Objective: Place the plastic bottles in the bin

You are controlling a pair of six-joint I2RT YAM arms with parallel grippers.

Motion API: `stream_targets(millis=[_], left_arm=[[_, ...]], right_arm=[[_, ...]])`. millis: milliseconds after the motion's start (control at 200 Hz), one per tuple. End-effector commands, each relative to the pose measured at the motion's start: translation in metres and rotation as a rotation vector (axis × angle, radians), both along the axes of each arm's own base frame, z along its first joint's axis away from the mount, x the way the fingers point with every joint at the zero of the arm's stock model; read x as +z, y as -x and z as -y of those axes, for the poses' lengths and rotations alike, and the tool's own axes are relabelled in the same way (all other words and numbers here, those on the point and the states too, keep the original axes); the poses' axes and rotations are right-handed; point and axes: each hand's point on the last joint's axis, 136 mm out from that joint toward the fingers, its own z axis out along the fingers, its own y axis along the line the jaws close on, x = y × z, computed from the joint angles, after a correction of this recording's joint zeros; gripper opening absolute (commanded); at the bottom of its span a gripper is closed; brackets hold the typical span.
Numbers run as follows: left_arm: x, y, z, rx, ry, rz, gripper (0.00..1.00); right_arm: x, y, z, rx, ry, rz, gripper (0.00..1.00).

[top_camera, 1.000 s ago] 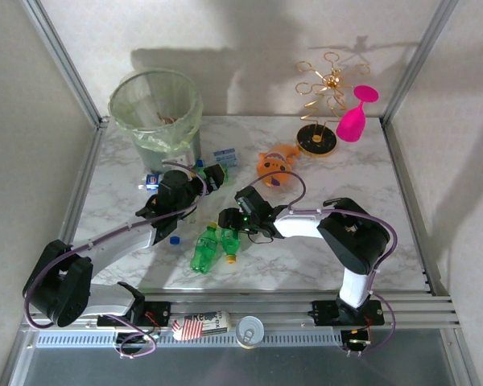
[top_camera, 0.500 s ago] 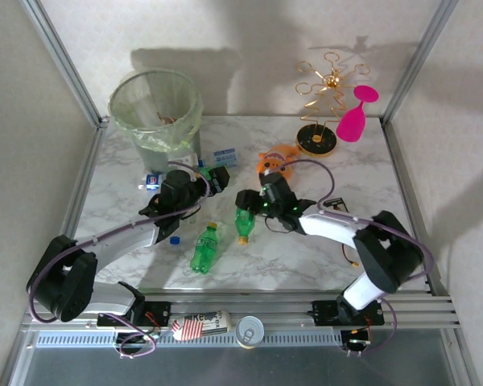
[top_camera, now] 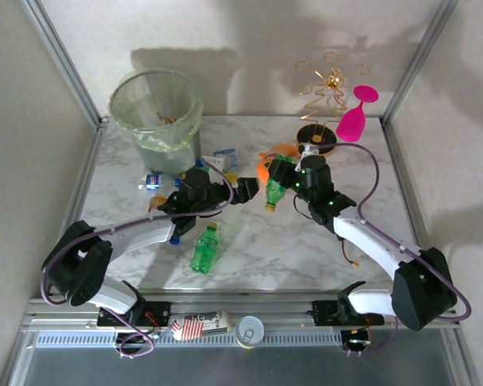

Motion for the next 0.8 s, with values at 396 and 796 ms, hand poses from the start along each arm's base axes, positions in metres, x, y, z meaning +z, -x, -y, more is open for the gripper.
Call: stream_targets(millis=[396, 796], left_arm=[[0.006, 0.021, 0.060, -0.219, -0.026, 0.057, 0.99], [0.009, 0.013, 0.071, -0.238, -0.021, 0.063, 0.86]], right_arm=[[0.054, 0.000, -0.017, 0.113, -0.101, 0.101, 0.53], [0.044, 0.021, -0.039, 0.260, -0.179, 0.041, 0.53]])
